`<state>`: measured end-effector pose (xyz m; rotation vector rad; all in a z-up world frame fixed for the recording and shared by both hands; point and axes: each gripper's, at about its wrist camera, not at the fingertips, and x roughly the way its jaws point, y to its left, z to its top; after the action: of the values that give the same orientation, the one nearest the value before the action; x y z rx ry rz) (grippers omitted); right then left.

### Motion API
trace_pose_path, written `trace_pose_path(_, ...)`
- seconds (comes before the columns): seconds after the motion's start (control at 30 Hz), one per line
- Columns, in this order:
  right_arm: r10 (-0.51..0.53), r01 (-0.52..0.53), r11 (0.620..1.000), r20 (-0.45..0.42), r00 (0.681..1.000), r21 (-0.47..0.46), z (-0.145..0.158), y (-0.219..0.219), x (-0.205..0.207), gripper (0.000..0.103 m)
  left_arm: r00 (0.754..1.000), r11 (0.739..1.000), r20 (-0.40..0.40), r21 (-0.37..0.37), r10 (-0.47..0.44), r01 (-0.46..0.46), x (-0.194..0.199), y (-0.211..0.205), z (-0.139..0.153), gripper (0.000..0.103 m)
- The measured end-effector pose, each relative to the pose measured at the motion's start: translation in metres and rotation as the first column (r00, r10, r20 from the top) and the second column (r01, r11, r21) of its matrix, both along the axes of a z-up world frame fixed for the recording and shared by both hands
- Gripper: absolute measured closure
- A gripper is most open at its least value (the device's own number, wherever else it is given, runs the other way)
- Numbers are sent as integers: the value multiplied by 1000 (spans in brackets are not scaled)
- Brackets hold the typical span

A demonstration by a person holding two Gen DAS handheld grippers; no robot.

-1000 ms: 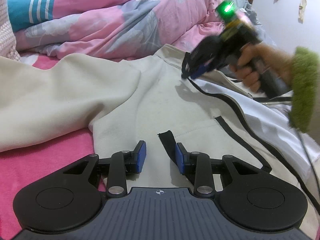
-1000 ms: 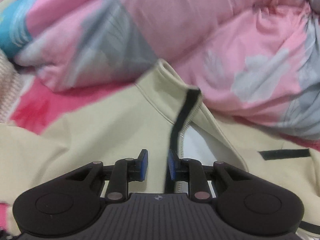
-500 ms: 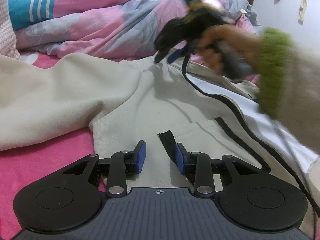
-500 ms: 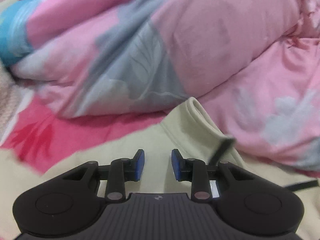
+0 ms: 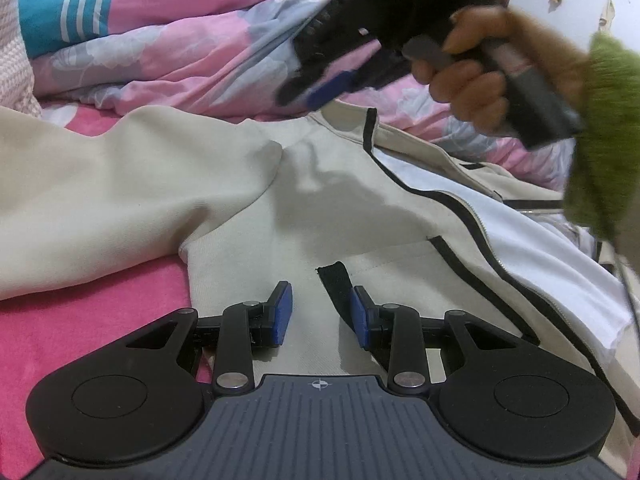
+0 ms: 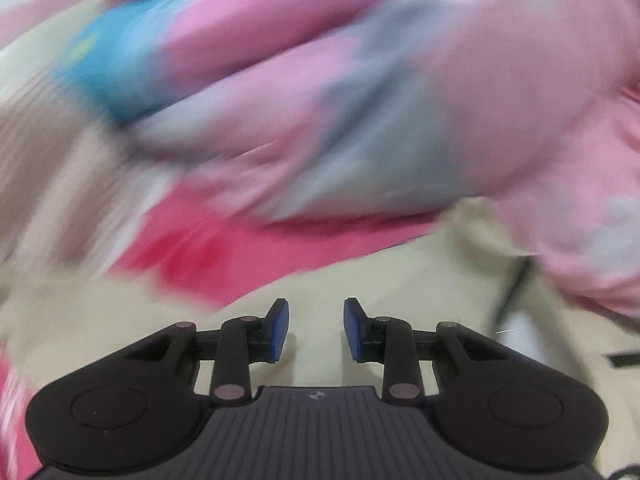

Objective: Fold clothes

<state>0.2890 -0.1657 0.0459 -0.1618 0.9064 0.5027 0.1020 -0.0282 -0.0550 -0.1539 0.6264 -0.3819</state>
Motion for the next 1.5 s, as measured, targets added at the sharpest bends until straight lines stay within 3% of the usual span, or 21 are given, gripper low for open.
trace_pose_path(0.07,124,-125,991,-7,992,-43,2,26,-17,71,1000,1000,-3,-9,2,-2,0,2,0,71)
trace_pose_path(0.17,299,-302,951,-43,953,-69,-1,61,-28,72,1000,1000,-6,-18,3,-3,0,3,0,71)
trace_pose_path(0.3,407,-414,892,-78,910,-183,-50,116,-18,72,1000,1000,-2,-12,4,-5,0,2,0,71)
trace_pose_path(0.33,424,-430,880,-77,902,-203,-61,128,-14,71,1000,1000,-1,-12,5,-5,0,2,0,71)
trace_pose_path(0.43,411,-408,900,-18,912,-154,-63,152,-1,70,1000,1000,2,-9,6,-6,-1,2,0,71)
trace_pose_path(0.63,383,-369,919,98,918,-139,-45,144,-7,71,1000,1000,3,-8,6,-6,0,1,0,71)
trace_pose_path(0.77,226,-230,973,137,964,16,-2,96,-12,70,1000,1000,2,-6,6,-6,0,1,0,71)
trace_pose_path(0.87,108,-120,989,137,985,85,30,47,-35,65,1000,1000,-2,-6,6,-6,1,2,1,71)
trace_pose_path(1.07,-162,142,965,72,984,221,63,-65,-121,59,1000,1000,-14,-13,-3,2,4,5,2,68)
trace_pose_path(1.13,-246,230,940,34,969,250,65,-99,-155,57,1000,1000,-17,-17,-9,8,4,5,2,66)
trace_pose_path(1.23,-362,366,890,-66,930,270,47,-135,-206,44,1000,1000,-17,-13,-11,11,4,5,3,66)
trace_pose_path(1.33,-456,484,833,-163,875,270,25,-164,-257,42,1000,1000,-19,-11,-13,13,3,5,5,64)
trace_pose_path(1.5,-593,631,746,-218,775,213,-3,-196,-324,30,1000,1000,-30,-25,-5,4,-1,7,11,57)
